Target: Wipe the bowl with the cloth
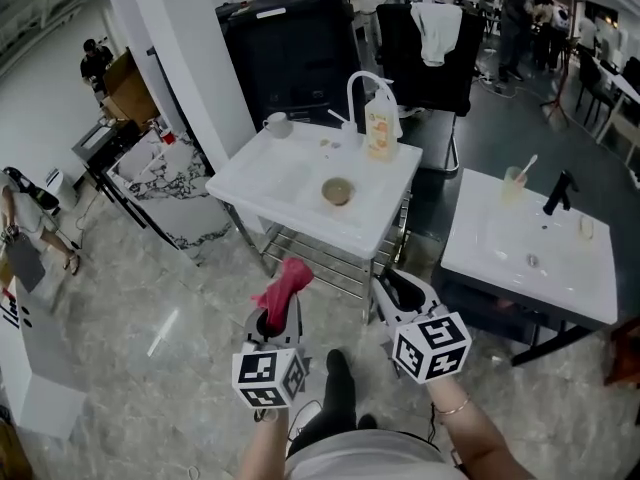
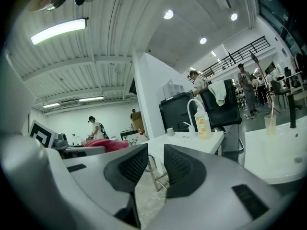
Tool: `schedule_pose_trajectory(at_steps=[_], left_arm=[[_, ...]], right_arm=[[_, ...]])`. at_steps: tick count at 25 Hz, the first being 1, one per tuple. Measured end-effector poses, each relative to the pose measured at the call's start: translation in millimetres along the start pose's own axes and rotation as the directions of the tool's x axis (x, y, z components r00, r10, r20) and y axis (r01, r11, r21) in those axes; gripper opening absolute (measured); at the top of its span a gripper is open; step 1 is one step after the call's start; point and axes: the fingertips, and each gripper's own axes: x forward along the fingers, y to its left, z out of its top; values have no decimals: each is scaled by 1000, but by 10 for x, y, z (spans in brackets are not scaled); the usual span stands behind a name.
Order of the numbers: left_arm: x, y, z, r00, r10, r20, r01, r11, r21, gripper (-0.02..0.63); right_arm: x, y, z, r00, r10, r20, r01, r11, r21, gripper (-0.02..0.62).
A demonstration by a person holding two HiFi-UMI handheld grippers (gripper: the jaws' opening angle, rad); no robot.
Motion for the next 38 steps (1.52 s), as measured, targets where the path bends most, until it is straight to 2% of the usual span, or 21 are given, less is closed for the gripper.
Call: schedule_pose_trajectory(at_steps=[7,22,31,38], left_arm=[[712,360,-11,1000,-14,-10,14,1000,-7,51],[2468,1529,358,999,-49,-2,49,998,-43,51],[3016,2022,347,999,-50,-16,49,996,-77,51],[3362,2184,335,999,-34,-26,31,996,-84,51]], right_arm=[[708,-301,-13,1000,-6,-27,7,1000,25,121],[2690,-802,338,997,-48,-65,51,997,51,126],[3352,-1074,294,988,-97,-118,105,993,60,127],[3765,-1366,240,982,-102,-159,113,992,61,126]])
